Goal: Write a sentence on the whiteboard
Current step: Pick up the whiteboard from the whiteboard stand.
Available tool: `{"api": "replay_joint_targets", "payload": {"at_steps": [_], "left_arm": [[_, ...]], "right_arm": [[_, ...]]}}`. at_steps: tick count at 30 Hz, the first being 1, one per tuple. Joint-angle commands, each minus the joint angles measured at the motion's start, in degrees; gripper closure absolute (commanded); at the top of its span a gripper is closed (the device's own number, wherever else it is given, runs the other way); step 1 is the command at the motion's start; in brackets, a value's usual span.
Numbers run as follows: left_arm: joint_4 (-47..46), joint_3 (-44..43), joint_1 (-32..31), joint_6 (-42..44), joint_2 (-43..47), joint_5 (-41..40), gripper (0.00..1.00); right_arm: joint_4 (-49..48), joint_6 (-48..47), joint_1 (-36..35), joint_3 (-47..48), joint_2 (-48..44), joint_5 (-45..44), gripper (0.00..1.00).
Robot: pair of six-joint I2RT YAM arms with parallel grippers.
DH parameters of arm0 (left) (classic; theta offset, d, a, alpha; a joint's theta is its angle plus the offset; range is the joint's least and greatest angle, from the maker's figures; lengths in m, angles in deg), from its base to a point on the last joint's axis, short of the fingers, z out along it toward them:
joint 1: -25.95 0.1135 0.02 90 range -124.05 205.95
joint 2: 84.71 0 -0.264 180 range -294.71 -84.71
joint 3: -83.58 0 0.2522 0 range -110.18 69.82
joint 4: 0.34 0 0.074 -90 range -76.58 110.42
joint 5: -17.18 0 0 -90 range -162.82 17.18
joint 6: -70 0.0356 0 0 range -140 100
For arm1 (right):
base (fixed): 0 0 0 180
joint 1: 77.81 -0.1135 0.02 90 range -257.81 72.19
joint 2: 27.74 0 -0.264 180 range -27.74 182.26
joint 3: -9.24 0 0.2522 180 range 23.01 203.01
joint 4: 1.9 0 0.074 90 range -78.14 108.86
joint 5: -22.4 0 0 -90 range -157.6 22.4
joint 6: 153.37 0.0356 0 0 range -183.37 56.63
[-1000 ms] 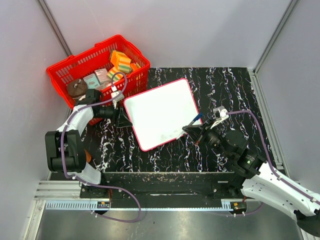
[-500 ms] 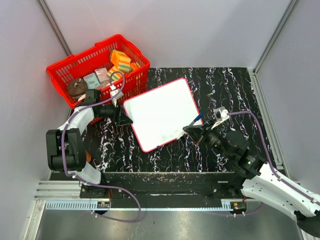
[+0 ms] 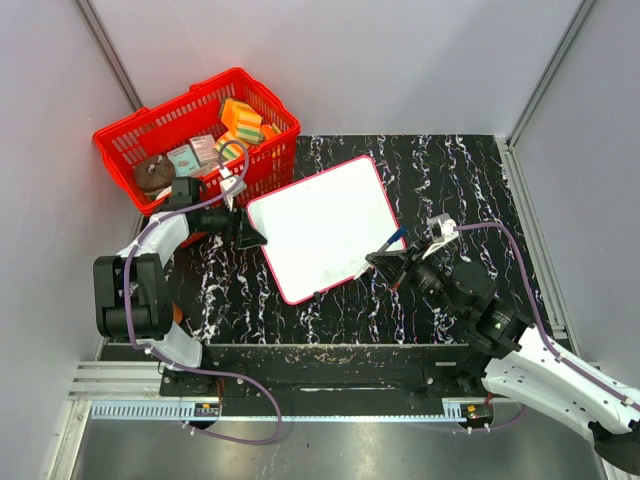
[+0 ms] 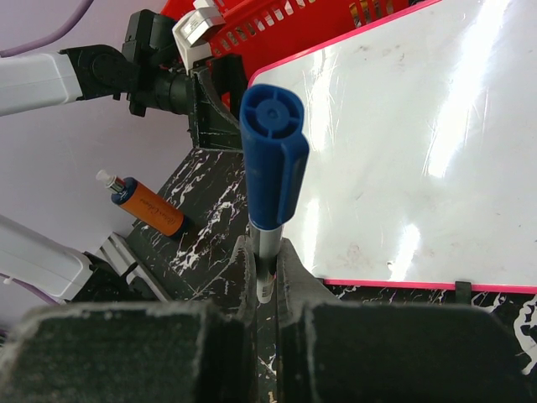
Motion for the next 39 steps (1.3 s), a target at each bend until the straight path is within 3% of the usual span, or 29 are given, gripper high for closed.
{"api": "replay_joint_targets", "payload": {"at_steps": [1, 13, 16, 17, 20, 26, 33, 39], "left_arm": [[3.0, 2.1, -2.2, -1.5, -7.9, -0.1, 0.32], [2.4, 0.3, -5.4, -4.6, -9.6, -3.3, 0.33], [3.7, 0.2, -6.1, -2.9, -9.3, -1.8, 0.46], [4.2, 0.1, -6.3, -1.7, -9.1, -1.0, 0.56], [9.0, -0.4, -6.4, 3.0, -8.8, 1.6, 0.74], [17.2, -1.7, -6.4, 12.1, -8.9, 4.1, 0.99], [21.2, -2.5, -6.4, 17.5, -8.4, -0.6, 1.0], [18.1, -0.9, -6.3, 12.1, -4.5, -7.5, 1.0]], "right_arm": [[-2.4, 0.6, 0.0, -0.3, -0.4, -1.3, 1.0], [-3.0, 0.9, 0.0, -0.5, -0.4, -1.0, 1.0], [-2.7, 0.8, 0.0, -0.4, -0.6, -1.0, 1.0], [-2.6, 0.9, -0.1, -0.4, -0.7, -1.0, 1.0], [-2.1, 0.9, 0.0, -0.6, -1.2, -1.1, 1.0], [-1.5, 0.7, -0.1, -0.9, -2.1, -1.6, 1.0], [-0.8, 0.4, 0.0, -0.5, -2.5, -1.7, 1.0], [-1.3, -0.1, 0.0, -0.6, -2.4, -1.6, 1.0]]}}
